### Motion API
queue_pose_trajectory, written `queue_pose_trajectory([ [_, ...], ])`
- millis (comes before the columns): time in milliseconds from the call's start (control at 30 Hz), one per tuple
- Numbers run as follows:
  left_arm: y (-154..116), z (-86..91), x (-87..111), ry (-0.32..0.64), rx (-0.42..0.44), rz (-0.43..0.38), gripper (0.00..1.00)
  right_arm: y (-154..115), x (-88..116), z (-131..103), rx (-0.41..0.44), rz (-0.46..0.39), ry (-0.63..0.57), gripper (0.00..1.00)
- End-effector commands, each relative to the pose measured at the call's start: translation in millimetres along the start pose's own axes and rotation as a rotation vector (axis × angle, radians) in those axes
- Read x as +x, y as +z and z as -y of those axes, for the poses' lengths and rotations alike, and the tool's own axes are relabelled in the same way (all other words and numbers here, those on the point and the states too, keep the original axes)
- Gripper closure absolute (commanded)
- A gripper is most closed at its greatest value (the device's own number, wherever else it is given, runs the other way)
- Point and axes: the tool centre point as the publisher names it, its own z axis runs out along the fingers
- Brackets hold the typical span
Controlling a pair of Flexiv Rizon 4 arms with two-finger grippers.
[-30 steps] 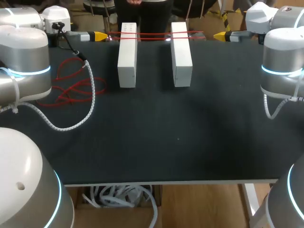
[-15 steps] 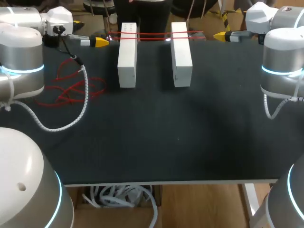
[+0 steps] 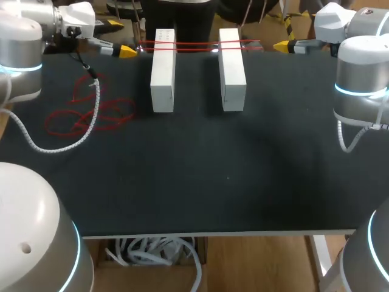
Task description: Grab the tape and strap the tape.
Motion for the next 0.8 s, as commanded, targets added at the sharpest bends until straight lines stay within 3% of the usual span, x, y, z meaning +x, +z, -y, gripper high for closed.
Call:
queue_pose_trajectory([
  [33, 12.9, -16.4, -11.3, -0.005, 0.039, -0.101, 0.67, -0.8, -0.4, 0.5, -0.002, -0.002, 0.000, 0.00],
  [67, 14.9, -18.3, -12.3, -0.005, 0.047, -0.104, 0.59, -0.8, -0.4, 0.5, -0.002, -0.002, 0.000, 0.00],
  [100, 16.8, -20.1, -13.3, -0.002, 0.054, -0.110, 0.57, -0.8, -0.4, 0.5, -0.002, -0.002, 0.000, 0.00],
  [367, 29.8, -36.9, -23.1, -0.005, 0.102, -0.144, 0.57, -0.8, -0.4, 0.5, -0.002, -0.002, 0.000, 0.00],
  [500, 34.1, -42.6, -28.5, 0.000, 0.119, -0.156, 0.62, -0.8, -0.4, 0.5, -0.002, -0.002, 0.000, 0.00],
  [800, 34.5, -46.9, -42.0, 0.033, 0.139, -0.180, 0.64, -0.8, -0.4, 0.5, -0.002, -0.002, 0.000, 0.00],
])
